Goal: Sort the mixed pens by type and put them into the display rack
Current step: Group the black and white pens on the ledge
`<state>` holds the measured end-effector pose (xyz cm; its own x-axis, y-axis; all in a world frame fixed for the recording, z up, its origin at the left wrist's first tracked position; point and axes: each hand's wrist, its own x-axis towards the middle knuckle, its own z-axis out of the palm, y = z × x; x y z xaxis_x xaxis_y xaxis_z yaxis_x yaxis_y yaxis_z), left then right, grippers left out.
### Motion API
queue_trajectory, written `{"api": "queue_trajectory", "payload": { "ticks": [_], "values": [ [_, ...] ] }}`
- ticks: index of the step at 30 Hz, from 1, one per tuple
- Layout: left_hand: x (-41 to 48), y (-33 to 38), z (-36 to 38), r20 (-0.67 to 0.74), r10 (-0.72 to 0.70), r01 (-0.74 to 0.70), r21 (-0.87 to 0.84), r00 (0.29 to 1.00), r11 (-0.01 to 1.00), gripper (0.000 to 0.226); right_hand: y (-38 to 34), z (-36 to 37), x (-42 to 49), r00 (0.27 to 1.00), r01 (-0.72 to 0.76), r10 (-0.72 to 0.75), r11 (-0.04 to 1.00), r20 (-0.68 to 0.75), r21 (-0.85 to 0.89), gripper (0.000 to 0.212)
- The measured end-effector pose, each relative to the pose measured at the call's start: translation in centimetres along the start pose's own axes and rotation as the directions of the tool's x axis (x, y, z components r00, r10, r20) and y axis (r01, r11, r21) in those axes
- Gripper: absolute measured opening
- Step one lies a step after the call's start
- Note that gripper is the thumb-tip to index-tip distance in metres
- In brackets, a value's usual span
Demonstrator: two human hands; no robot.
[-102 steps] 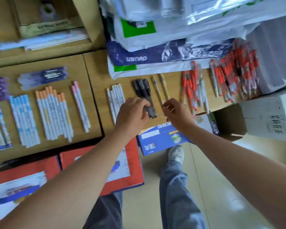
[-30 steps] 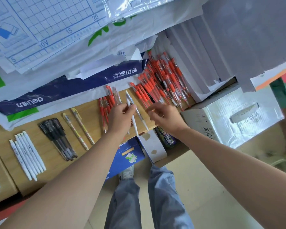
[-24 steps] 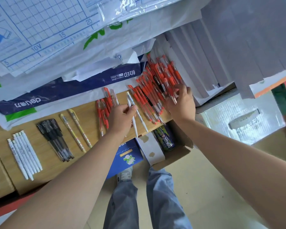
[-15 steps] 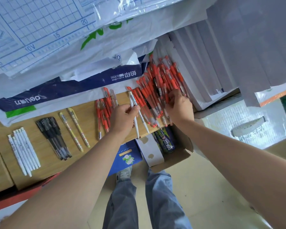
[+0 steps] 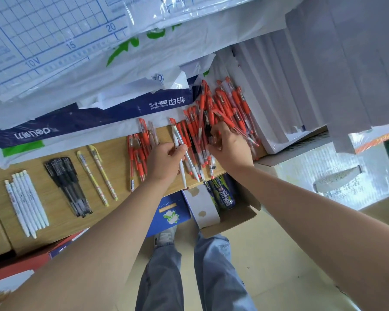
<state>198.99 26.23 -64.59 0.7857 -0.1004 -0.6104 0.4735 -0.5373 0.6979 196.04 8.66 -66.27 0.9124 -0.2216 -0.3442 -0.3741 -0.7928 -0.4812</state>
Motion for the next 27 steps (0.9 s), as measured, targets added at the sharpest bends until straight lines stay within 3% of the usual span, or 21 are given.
{"api": "queue_trajectory", "payload": {
  "ticks": [7, 10, 13, 17, 24, 27],
  "values": [
    [0.0, -0.2, -0.3, 0.008, -0.019, 0.019, -0.038, 1.000, 0.999, 0.042, 0.1, 0.2, -0.1, 0.998, -0.049, 0.047, 0.997, -0.046, -0.054, 0.019],
    [0.1, -0.4, -0.6, 0.005, -0.022, 0.022, -0.032, 1.000, 0.999, 0.037, 0.2, 0.4, -0.2, 0.997, -0.048, 0.040, 0.991, -0.071, -0.128, 0.033],
    [0.0, -0.5, -0.9, 0.011, -0.025, 0.025, -0.032, 1.000, 0.999, 0.040, -0.4, 0.7, 0.0, 0.992, -0.127, 0.124, 0.976, -0.026, -0.180, 0.042],
    [-0.3, -0.8, -1.3, 0.011, -0.030, 0.031, -0.023, 0.999, 0.999, 0.038, -0.6, 0.7, 1.0, 0.977, -0.210, 0.213, 0.969, 0.009, -0.130, 0.038],
    [-0.8, -1.1, -1.8, 0.034, -0.068, 0.069, -0.045, 0.997, 0.997, 0.037, -0.2, 0.8, 0.8, 0.974, -0.224, 0.225, 0.974, 0.016, -0.036, 0.020],
    [-0.8, -1.4, -2.0, 0.037, -0.078, 0.080, -0.067, 0.996, 0.995, 0.034, -1.0, 0.1, 0.3, 0.975, -0.219, 0.222, 0.967, -0.008, 0.131, 0.014]
  ]
}}
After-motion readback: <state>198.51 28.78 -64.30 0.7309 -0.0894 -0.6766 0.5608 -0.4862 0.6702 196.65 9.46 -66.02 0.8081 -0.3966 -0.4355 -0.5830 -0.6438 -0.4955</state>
